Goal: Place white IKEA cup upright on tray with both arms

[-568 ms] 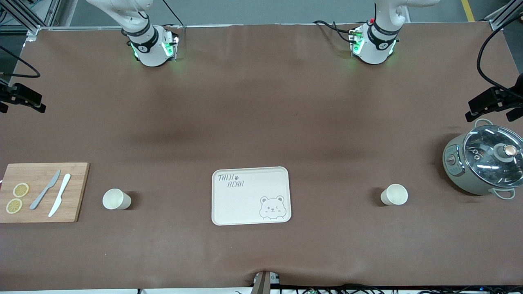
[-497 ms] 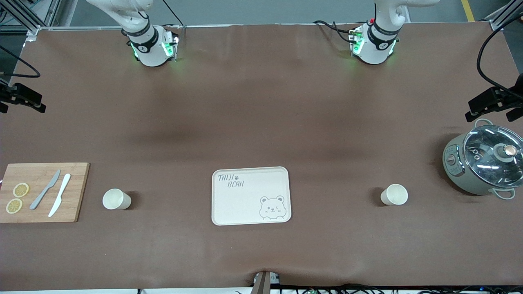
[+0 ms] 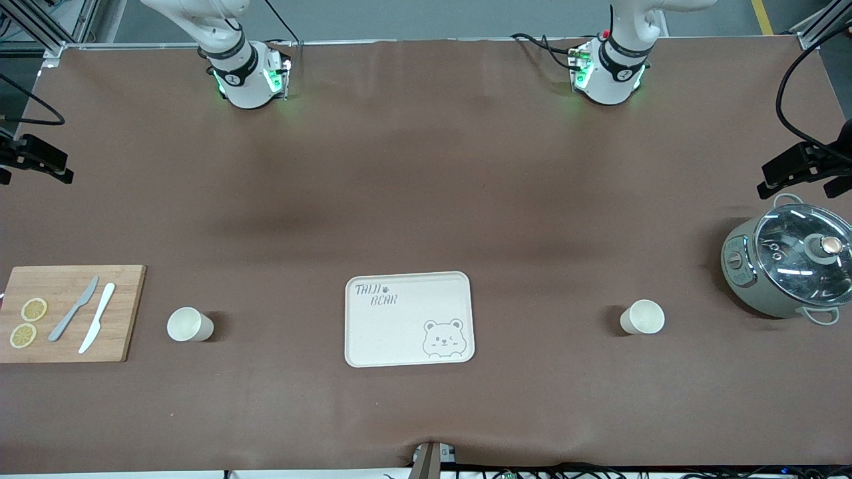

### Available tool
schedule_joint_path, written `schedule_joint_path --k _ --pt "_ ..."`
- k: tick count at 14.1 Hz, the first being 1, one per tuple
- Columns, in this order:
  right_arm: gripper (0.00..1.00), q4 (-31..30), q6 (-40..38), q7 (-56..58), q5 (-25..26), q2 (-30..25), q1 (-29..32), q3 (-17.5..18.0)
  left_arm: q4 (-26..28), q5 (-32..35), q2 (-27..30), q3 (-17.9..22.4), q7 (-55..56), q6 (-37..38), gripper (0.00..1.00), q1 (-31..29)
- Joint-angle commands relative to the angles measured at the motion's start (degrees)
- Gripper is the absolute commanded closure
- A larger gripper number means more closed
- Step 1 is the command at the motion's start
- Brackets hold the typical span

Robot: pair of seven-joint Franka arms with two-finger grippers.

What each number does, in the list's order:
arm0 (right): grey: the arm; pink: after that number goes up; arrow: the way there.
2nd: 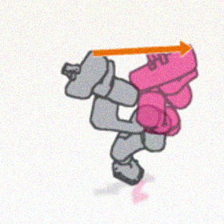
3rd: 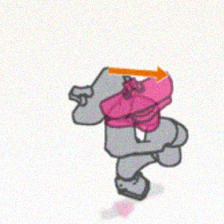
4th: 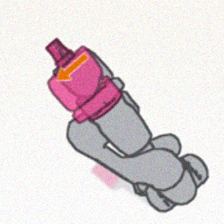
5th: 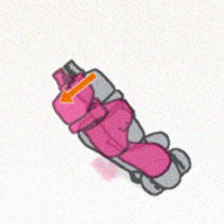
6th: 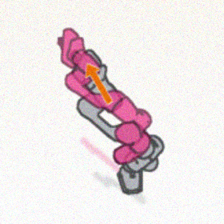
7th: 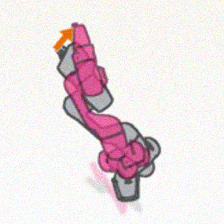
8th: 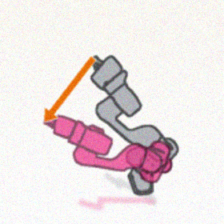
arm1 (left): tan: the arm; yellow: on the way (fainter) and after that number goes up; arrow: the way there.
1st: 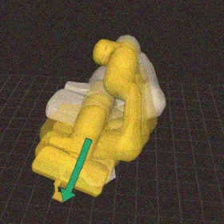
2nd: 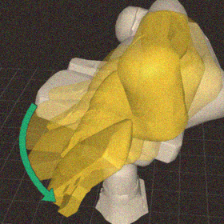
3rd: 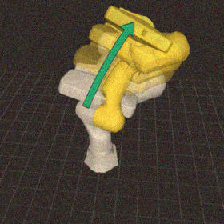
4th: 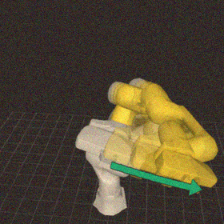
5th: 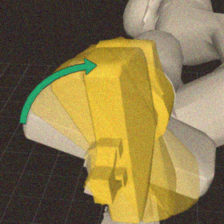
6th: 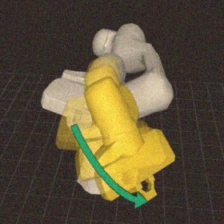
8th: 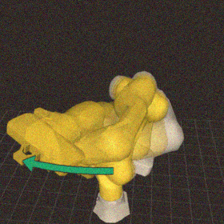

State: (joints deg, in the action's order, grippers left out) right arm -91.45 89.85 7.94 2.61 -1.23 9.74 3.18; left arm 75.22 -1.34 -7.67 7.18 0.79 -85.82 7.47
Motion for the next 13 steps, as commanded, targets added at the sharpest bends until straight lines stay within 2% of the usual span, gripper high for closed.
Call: schedule_joint_path --k 1,6,13 --pt "0.0 0.92 -0.81 0.23 0.47 -0.18 0.19 0.42 0.63 1.87 -0.94 -0.41 -2.0 -0.48 0.0 0.18" --pt "0.0 1.36 -1.25 0.23 1.25 -0.27 -0.87 0.33 0.55 1.07 -8.4 -0.41 -2.46 -1.36 0.0 -0.43" --pt "0.0 0.75 -0.55 0.85 -1.2 0.61 -1.83 0.42 0.55 1.69 -18.51 -0.41 -2.54 -11.54 0.0 -0.17"
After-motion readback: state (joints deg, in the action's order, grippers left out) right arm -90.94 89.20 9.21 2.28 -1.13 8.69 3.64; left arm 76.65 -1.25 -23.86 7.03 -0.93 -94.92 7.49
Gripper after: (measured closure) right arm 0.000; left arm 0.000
